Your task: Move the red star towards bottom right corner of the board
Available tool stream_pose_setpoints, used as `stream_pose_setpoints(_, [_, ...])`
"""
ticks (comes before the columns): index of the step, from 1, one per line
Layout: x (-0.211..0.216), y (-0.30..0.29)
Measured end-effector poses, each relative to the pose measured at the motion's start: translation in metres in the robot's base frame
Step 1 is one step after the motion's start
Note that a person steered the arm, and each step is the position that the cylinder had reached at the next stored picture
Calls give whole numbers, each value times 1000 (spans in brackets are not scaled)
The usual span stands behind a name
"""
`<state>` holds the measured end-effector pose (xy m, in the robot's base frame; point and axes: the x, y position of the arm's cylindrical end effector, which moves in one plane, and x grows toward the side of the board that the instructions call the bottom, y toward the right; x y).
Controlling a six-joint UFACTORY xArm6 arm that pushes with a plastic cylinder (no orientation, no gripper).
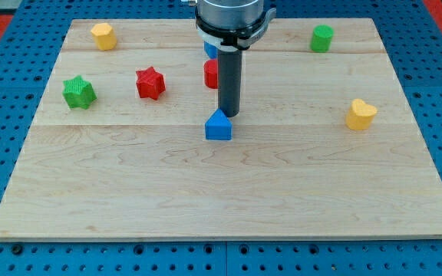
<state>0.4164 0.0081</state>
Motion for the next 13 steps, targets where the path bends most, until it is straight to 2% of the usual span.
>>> stream_pose_setpoints(1, [0, -12])
stream_pose_setpoints(3, [10, -77])
stream_pose_setpoints(5, [-4, -176])
stream_pose_setpoints(6, [-40, -142])
stream_pose_setpoints(8, [-100, -177])
stream_pose_setpoints(9, [-92, -136])
stream_pose_setpoints(10, [-35, -65])
stream_pose_setpoints(11, [-2, 4])
stream_pose_setpoints(12, [-29, -15])
stream_pose_setpoints(13, [-34, -34])
